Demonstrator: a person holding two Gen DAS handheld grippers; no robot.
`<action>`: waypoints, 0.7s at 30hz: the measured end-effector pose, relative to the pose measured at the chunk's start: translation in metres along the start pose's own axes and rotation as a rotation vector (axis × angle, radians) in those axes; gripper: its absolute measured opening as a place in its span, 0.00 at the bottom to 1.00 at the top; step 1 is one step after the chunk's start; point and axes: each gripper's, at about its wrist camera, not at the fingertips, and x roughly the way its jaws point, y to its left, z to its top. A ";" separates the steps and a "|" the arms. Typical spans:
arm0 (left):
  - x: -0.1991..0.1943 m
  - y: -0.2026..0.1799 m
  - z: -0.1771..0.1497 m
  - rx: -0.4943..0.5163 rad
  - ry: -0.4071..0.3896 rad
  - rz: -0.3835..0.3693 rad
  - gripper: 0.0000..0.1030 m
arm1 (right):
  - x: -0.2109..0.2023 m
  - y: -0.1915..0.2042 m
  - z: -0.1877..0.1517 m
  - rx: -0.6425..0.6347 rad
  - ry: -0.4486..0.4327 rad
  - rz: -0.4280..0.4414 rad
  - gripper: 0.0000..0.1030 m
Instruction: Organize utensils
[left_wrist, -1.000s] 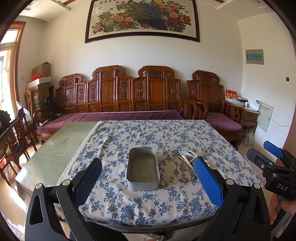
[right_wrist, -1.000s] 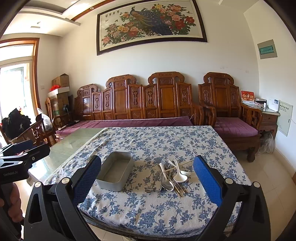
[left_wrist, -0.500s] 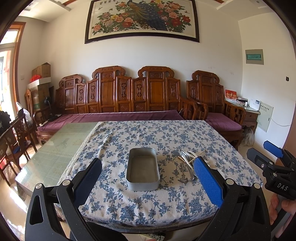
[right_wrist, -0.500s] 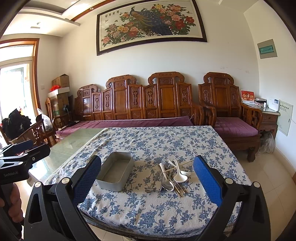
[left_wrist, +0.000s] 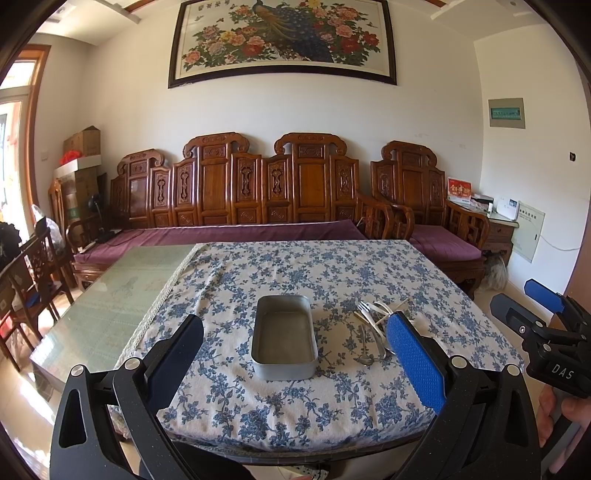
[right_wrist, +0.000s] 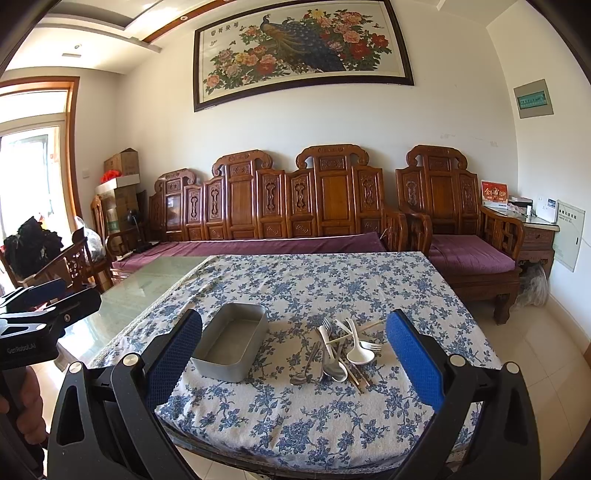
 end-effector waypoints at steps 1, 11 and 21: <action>0.000 0.000 0.001 0.001 -0.001 0.000 0.94 | 0.000 0.000 0.000 0.000 0.000 0.000 0.97; -0.002 -0.003 0.000 0.002 -0.002 -0.003 0.94 | -0.001 0.001 0.000 0.001 -0.001 0.001 0.97; -0.004 -0.005 -0.001 0.004 -0.003 -0.008 0.94 | 0.000 0.003 0.002 0.000 -0.001 0.001 0.97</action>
